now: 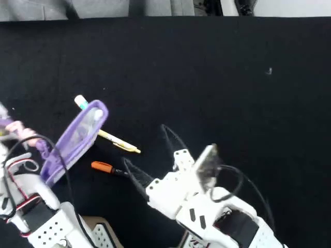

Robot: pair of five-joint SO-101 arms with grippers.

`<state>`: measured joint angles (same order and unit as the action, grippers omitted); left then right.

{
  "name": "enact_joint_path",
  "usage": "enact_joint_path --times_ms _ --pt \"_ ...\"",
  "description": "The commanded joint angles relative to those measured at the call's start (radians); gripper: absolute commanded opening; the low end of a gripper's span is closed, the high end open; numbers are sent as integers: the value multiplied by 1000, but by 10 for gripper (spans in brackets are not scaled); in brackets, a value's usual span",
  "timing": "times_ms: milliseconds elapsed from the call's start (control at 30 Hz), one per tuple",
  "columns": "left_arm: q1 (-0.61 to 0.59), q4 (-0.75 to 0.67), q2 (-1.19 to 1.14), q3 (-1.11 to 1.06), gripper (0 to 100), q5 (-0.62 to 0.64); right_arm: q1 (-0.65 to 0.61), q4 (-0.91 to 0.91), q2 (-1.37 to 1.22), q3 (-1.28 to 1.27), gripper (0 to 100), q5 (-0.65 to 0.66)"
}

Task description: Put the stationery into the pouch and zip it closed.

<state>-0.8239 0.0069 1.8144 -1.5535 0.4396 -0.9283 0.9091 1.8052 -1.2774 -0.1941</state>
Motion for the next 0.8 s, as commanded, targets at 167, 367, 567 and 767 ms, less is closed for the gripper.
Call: enact_joint_path --times_ms 167,367,567,767 --pt "-137 -14 2 21 29 95 -2 147 74 -21 413 92" --pt "-133 -18 5 -19 29 247 41 -100 74 -125 413 86" --pt "-111 -15 5 -19 29 250 117 -445 58 -142 413 91" --pt "-68 -15 5 -22 29 250 106 -620 -263 19 413 91"
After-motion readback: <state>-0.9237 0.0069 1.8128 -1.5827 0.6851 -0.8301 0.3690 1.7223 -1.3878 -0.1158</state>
